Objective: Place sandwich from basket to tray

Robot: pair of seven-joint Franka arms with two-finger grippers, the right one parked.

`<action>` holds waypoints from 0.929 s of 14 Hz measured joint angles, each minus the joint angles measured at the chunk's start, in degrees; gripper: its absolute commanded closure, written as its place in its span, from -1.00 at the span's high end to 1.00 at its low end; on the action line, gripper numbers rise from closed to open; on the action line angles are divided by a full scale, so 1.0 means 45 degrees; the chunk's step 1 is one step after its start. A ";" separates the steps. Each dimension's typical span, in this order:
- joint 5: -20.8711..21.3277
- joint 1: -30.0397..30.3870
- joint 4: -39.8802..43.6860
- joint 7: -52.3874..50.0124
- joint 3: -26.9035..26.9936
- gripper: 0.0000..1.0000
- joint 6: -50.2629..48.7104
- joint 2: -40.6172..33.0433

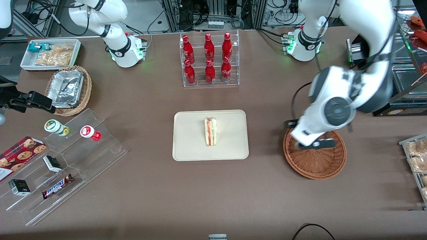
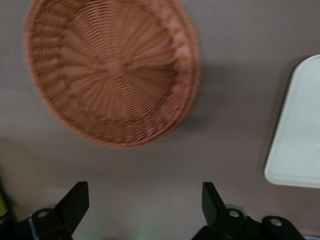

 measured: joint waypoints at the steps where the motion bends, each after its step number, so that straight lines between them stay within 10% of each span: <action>1: 0.0005 0.0491 -0.0044 0.0241 0.0001 1.00 -0.0389 -0.0463; 13: 0.0006 0.2458 0.1485 0.1533 -0.0152 1.00 -0.2868 -0.3282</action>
